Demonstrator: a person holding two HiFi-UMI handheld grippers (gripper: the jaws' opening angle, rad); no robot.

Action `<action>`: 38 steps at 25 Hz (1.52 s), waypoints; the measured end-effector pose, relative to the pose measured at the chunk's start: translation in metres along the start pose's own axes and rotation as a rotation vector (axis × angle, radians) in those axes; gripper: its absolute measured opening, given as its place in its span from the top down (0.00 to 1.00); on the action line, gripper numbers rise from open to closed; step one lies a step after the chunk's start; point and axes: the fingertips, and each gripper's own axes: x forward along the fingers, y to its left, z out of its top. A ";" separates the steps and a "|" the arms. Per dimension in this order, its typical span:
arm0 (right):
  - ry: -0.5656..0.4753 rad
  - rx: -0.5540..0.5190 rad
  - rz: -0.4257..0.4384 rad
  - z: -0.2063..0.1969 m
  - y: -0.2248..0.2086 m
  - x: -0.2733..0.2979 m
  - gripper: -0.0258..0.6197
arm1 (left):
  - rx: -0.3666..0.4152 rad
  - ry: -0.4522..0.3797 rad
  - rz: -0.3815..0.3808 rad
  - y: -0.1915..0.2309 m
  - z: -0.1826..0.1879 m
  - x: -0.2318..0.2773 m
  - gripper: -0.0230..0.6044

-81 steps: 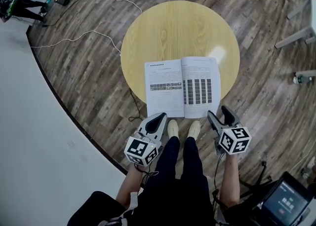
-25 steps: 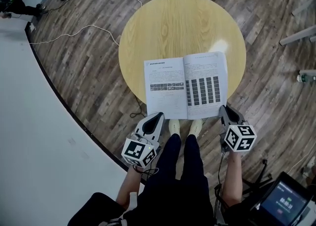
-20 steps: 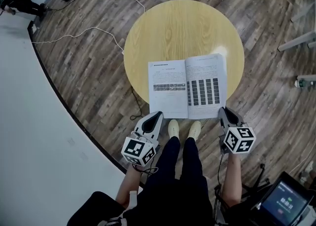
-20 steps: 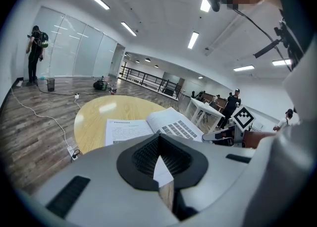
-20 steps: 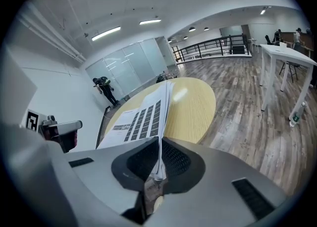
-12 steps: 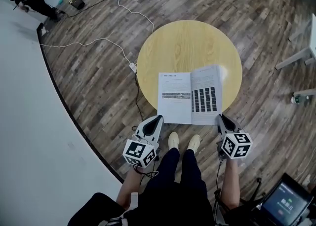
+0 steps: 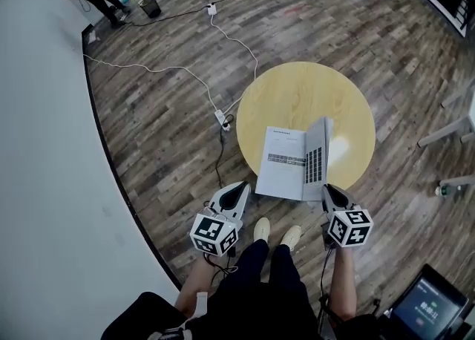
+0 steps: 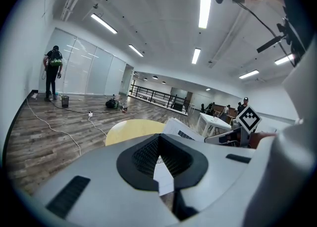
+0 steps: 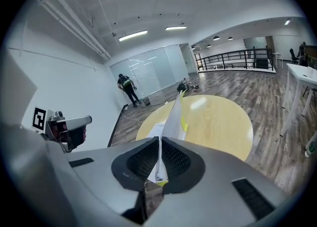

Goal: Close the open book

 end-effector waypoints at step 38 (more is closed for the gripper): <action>0.340 -0.153 0.209 -0.079 0.126 0.159 0.92 | -0.225 0.050 0.234 0.138 -0.093 -0.060 0.97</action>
